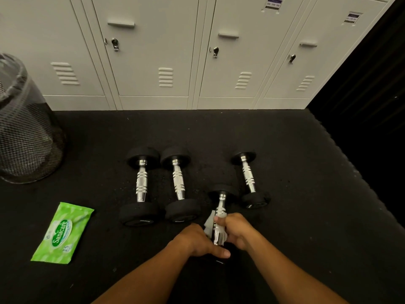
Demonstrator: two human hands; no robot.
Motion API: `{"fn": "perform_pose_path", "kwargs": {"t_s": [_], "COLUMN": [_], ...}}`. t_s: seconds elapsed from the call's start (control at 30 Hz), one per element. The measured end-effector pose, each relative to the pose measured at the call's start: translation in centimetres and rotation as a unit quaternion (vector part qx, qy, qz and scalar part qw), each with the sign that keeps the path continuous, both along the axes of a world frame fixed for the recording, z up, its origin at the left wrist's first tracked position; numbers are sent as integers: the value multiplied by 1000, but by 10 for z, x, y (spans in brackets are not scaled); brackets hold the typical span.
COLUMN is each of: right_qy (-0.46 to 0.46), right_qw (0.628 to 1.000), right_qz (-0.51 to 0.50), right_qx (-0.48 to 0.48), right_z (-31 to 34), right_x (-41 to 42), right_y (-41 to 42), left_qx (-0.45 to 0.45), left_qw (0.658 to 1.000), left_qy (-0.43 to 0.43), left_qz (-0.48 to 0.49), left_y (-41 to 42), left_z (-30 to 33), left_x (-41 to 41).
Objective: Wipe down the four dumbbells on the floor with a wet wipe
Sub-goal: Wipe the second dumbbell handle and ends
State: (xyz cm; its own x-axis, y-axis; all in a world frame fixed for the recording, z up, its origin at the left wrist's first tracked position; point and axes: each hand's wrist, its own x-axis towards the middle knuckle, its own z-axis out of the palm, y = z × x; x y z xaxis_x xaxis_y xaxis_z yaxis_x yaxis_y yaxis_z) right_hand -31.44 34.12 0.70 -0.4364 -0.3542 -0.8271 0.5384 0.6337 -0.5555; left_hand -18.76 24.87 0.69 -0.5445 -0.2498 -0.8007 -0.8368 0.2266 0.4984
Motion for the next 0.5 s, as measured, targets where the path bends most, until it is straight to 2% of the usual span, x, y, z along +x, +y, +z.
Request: {"fn": "perform_pose_path", "kwargs": {"t_s": [0.2,0.4,0.5], "right_qy": [1,53,75], "right_qw": [996,994,993], "right_qz": [-63,-86,-76], "right_qx": [-63,-53,-54], "right_z": [-4,-7,-3], "right_x": [-3,-9,-7], "right_y": [-7,-14,-11], "left_qx": [-6,2,-6], "left_qw": [1000,999,1000], "left_qy": [17,35,18], "left_qz": [-7,-4,3], "left_y": [2,3,5], "left_z": [-3,2,6], "left_x": [1,-2,-1]}}
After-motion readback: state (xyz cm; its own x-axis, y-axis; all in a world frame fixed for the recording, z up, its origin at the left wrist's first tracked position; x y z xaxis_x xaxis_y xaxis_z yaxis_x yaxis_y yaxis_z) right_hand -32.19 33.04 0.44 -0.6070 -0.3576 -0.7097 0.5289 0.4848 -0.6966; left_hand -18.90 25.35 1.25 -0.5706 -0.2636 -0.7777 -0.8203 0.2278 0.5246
